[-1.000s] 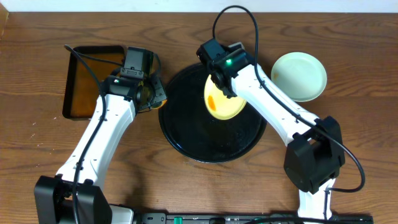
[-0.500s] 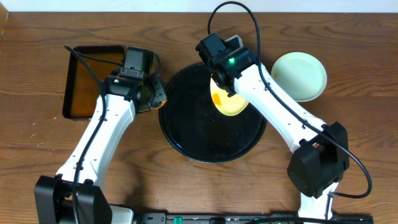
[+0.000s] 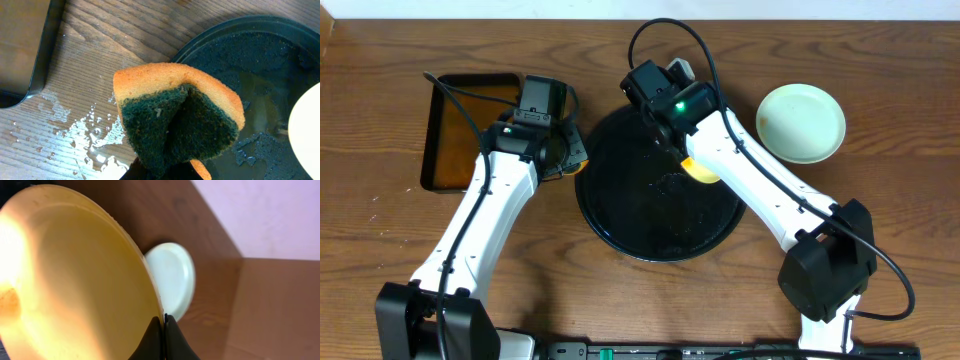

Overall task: Clean dirty plates on tray and stack at the side
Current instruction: 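Lift the yellow plate off the black tray with the right gripper, then stack the yellow plate onto the green plates at the right side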

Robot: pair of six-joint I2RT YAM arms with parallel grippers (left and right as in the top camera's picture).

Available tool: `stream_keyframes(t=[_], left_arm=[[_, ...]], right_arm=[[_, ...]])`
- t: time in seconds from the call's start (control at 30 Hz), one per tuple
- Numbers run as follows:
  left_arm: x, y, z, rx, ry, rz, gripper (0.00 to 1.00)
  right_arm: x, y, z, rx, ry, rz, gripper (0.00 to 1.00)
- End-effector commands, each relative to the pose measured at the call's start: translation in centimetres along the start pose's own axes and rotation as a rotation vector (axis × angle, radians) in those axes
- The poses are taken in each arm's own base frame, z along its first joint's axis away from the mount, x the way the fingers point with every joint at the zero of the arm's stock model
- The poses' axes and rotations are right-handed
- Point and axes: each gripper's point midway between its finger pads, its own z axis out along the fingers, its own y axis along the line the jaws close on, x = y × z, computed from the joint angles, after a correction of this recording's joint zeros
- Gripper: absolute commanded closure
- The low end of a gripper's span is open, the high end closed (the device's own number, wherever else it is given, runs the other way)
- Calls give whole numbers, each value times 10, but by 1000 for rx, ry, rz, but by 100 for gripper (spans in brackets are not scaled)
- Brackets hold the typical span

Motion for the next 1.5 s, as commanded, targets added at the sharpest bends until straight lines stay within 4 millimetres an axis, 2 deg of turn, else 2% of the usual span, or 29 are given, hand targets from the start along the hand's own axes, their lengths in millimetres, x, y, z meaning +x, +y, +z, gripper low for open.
stream_keyframes(t=[0.0, 0.2, 0.47, 0.7, 0.87, 1.1, 1.27, 1.47], left_arm=[[3, 3, 4, -11, 13, -3, 92], [3, 3, 4, -11, 12, -3, 92], [3, 3, 4, -11, 13, -3, 92], [3, 3, 4, -11, 13, -3, 92], [3, 3, 4, -11, 12, -3, 92], [4, 3, 5, -12, 14, -3, 92], [4, 4, 5, -12, 15, -3, 92], [6, 5, 7, -16, 22, -3, 92]], right_arm=[[-7, -33, -16, 123, -33, -52, 99], [-12, -32, -21, 138, -53, -81, 99], [-24, -53, -37, 305, -84, -85, 99], [-30, -54, -47, 351, -100, -114, 99], [-41, -60, -60, 420, -123, -141, 99], [-49, -53, -72, 427, -158, -155, 99], [-50, -46, -69, 382, -180, -99, 99], [-42, -38, -51, 269, -172, 5, 99]])
